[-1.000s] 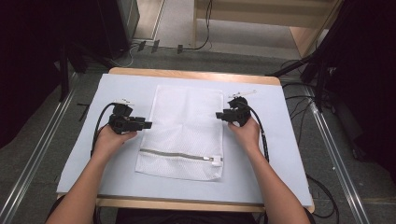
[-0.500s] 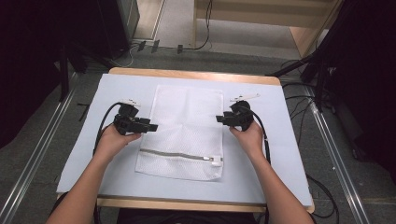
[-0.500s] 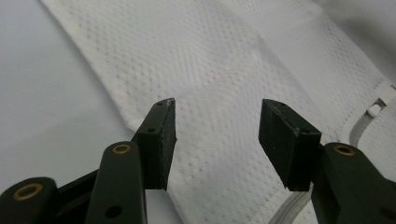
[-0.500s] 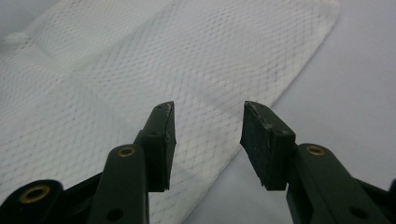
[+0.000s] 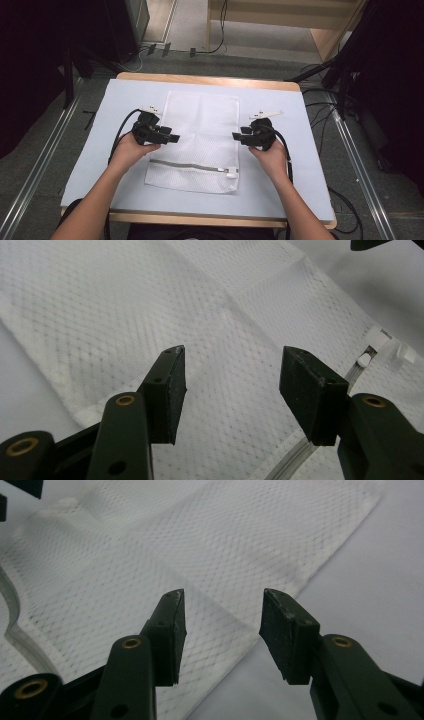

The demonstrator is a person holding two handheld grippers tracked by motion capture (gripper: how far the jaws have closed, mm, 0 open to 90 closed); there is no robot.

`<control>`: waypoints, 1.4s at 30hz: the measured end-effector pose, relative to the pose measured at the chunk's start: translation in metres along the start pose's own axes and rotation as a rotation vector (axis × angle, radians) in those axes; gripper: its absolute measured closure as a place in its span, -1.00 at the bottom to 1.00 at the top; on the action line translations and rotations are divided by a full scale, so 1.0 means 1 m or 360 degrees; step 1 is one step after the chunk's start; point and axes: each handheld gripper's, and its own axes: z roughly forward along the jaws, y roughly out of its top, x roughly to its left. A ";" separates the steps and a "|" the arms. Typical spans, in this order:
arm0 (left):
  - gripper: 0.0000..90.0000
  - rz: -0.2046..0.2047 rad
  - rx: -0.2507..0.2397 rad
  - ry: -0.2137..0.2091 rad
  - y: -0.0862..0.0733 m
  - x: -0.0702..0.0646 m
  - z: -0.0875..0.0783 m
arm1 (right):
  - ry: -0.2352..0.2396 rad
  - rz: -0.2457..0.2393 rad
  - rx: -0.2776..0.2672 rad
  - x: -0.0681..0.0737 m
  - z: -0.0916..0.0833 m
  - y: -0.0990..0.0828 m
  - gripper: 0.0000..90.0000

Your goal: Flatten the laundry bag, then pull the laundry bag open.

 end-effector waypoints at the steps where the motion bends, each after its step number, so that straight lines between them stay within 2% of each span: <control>1: 0.00 0.0001 0.0000 -0.0004 0.001 -0.001 0.001 | 0.0006 -0.0008 0.0005 0.002 -0.001 -0.002 0.20; 7: 0.00 0.0037 0.0015 -0.0032 0.003 -0.009 0.005 | 0.0043 -0.0056 0.0010 0.014 -0.006 -0.016 0.18; 15: 0.00 0.0072 0.0025 -0.0069 0.002 -0.023 0.007 | 0.0084 -0.0043 0.0025 0.027 -0.016 -0.026 0.21; 23: -0.02 0.0122 0.0038 -0.0098 -0.001 -0.038 0.012 | 0.0103 -0.0019 0.0048 0.034 -0.023 -0.037 0.24; 31: 0.01 0.0150 0.0016 -0.0132 0.000 -0.050 0.016 | 0.0127 0.0001 0.0085 0.040 -0.027 -0.047 0.31; 35: 0.01 0.0169 0.0012 -0.0137 0.000 -0.055 0.019 | 0.0136 -0.0010 0.0131 0.043 -0.024 -0.054 0.45; 42: 0.02 0.0195 0.0030 -0.0137 0.000 -0.063 0.025 | 0.0140 -0.0056 0.0144 0.049 -0.022 -0.055 0.82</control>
